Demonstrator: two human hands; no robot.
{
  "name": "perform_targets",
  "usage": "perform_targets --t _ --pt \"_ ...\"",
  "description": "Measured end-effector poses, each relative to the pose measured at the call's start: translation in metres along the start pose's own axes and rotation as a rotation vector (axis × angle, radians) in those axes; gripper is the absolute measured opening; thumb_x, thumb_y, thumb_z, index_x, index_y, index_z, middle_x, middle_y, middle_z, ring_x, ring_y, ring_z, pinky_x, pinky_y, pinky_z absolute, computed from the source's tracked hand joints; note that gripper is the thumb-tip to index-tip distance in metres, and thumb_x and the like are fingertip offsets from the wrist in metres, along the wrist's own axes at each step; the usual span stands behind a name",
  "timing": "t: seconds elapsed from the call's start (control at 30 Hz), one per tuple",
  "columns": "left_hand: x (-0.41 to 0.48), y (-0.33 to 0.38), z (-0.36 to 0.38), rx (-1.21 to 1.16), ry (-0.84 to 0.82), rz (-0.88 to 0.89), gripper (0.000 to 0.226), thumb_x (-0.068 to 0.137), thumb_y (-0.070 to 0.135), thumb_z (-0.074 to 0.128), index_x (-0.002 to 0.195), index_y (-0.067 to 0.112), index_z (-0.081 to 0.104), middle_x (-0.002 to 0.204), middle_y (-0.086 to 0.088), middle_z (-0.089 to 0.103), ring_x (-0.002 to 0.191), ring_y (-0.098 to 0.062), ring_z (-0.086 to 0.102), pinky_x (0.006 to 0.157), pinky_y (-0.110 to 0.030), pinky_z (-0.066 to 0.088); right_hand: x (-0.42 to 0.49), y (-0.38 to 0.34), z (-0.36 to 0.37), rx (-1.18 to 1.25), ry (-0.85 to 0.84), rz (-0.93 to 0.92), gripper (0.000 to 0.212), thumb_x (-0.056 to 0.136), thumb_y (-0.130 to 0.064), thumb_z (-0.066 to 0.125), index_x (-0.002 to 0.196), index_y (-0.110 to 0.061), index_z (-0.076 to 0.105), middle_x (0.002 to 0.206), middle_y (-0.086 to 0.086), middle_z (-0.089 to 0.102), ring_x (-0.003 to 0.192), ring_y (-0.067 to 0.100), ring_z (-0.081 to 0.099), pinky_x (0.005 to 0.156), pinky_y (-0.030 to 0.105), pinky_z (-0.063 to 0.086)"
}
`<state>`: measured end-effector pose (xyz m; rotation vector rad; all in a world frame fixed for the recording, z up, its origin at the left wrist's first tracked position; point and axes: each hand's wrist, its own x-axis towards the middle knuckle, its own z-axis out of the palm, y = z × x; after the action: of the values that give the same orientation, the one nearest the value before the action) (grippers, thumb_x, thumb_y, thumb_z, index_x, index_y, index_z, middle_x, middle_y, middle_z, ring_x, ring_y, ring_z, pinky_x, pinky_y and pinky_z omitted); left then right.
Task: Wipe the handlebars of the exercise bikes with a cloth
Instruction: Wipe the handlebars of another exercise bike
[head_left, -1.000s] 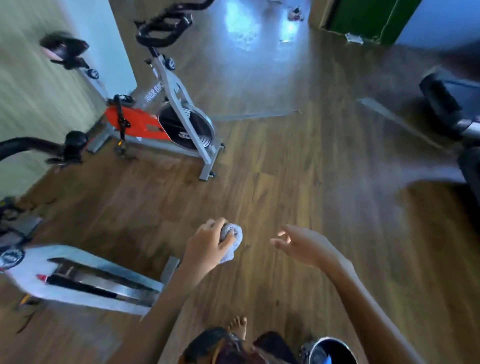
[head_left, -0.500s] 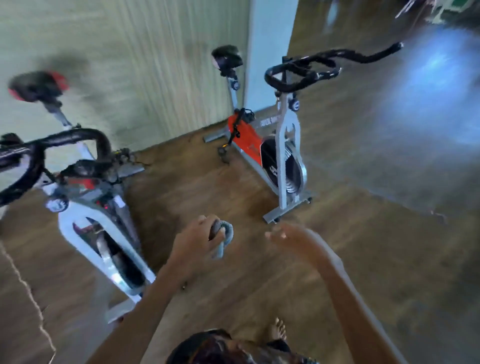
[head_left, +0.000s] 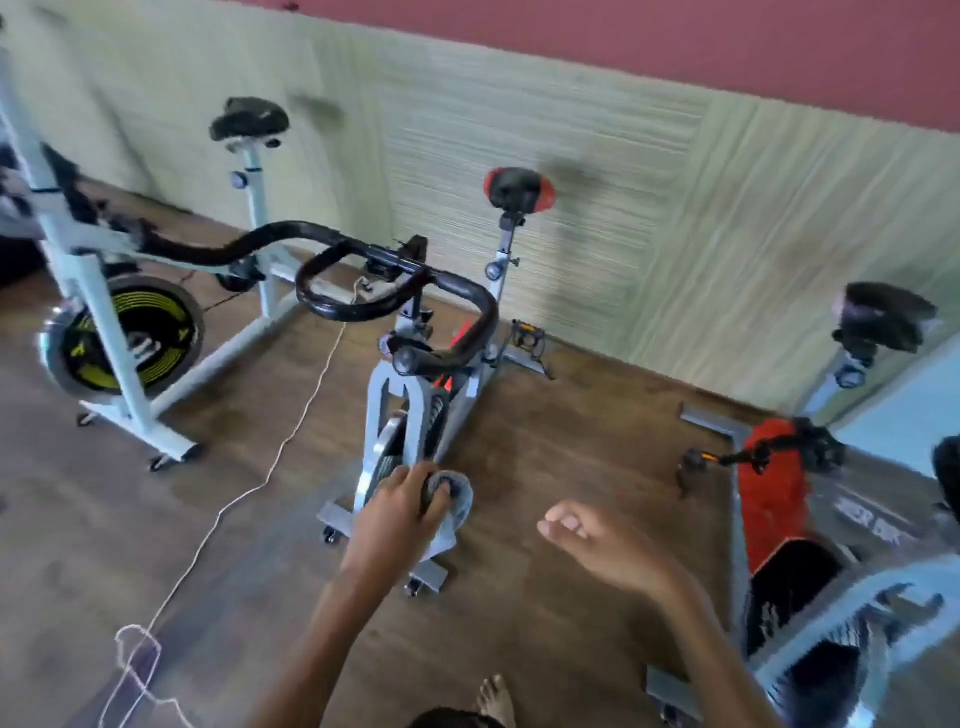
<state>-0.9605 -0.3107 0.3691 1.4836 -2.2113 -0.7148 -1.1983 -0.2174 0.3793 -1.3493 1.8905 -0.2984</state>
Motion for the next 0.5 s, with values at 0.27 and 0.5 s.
perform_targets --t 0.27,0.5 --pt "0.016 0.009 -0.040 -0.287 0.539 -0.323 0.006 0.095 0.031 0.048 0.090 0.028 0.050 0.087 0.001 0.058 0.084 -0.021 0.054 0.070 -0.032 0.037 0.079 -0.054 -0.066 0.060 -0.123 -0.347 0.027 0.095 -0.035 0.057 0.086 -0.010 0.062 0.074 -0.003 0.066 0.073 0.007 0.066 0.063 0.015 0.040" --pt "0.045 0.050 -0.067 -0.320 0.769 -0.383 0.012 0.098 0.028 0.045 0.099 0.018 0.052 0.095 -0.002 0.058 0.088 -0.018 0.054 0.074 -0.034 0.043 0.148 -0.092 -0.105 0.076 -0.027 -0.658 0.024 0.093 -0.042 0.056 0.075 -0.027 0.062 0.071 -0.001 0.064 0.061 0.006 0.057 0.056 0.018 0.036"
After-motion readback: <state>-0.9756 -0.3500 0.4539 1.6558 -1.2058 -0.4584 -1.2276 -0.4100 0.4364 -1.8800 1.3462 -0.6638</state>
